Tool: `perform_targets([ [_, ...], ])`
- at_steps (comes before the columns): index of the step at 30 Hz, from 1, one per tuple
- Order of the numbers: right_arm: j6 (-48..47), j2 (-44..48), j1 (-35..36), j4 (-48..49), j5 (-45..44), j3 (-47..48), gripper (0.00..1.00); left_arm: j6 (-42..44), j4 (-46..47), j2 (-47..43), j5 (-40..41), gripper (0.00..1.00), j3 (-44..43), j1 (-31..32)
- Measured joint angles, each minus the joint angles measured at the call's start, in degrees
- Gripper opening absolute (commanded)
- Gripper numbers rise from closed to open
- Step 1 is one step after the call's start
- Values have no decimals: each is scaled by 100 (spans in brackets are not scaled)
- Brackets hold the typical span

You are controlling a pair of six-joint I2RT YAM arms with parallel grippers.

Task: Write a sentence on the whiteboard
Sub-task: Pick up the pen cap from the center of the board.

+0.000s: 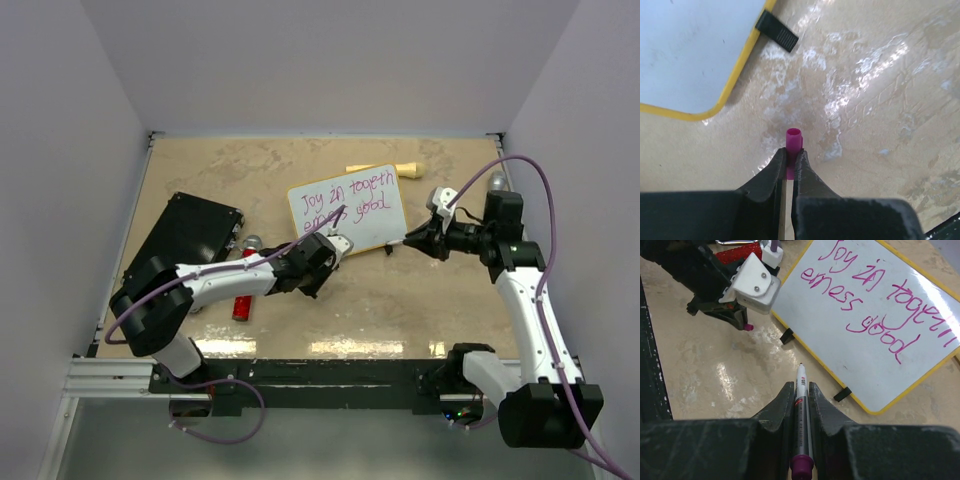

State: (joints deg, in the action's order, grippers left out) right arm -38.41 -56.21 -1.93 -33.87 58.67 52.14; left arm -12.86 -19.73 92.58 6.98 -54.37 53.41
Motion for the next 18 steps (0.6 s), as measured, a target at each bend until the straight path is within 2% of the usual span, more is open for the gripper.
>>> perform_targets([
  [9, -240, -372, 0, -269, 267, 0, 0, 1067, 1344, -437, -422, 0, 713, -15],
  [18, -841, -1169, 160, -850, 546, 186, 0, 1880, 3320, -879, -1309, 0, 1768, -13],
])
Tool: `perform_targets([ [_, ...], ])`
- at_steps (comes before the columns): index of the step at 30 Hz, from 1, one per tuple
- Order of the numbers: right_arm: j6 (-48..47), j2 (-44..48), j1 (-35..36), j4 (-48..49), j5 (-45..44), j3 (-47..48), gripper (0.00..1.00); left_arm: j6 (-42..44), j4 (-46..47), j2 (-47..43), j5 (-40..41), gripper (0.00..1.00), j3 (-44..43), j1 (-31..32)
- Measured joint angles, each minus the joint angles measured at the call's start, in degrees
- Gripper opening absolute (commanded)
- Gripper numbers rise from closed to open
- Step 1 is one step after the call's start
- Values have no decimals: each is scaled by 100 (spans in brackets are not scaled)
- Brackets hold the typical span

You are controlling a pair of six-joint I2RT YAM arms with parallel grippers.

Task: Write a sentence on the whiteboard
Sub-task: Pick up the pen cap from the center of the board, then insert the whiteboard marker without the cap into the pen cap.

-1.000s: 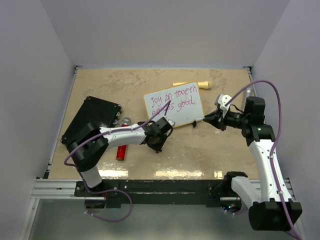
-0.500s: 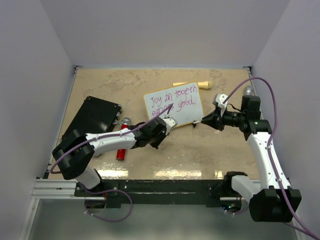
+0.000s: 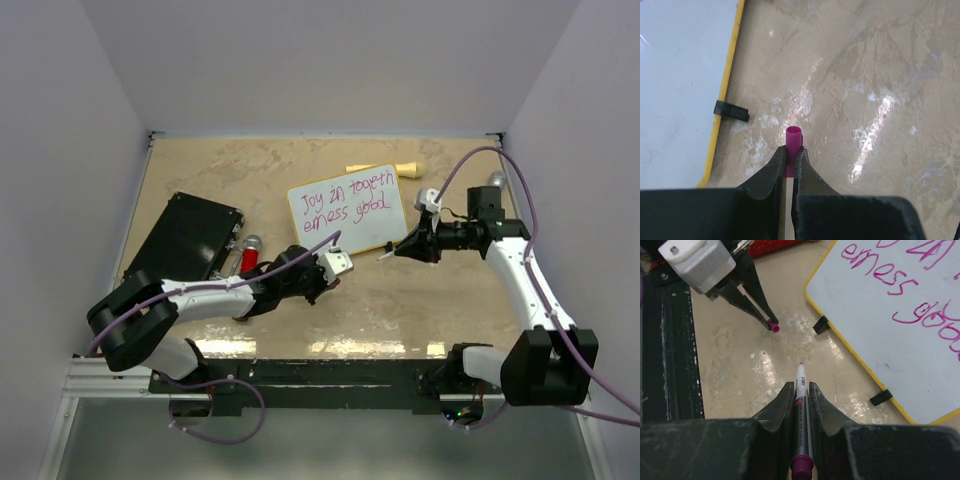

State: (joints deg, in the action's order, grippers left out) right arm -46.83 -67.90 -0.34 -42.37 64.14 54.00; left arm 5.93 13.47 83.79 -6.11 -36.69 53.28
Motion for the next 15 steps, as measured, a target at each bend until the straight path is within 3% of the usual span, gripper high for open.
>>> perform_targets([
  [8, -1261, -981, 549, -1169, 133, 758, 0, 208, 1257, 0, -278, 0, 350, -2],
  [15, -1279, -901, 997, -1161, 87, 737, 0, 223, 1742, 22, -437, 0, 470, -2],
])
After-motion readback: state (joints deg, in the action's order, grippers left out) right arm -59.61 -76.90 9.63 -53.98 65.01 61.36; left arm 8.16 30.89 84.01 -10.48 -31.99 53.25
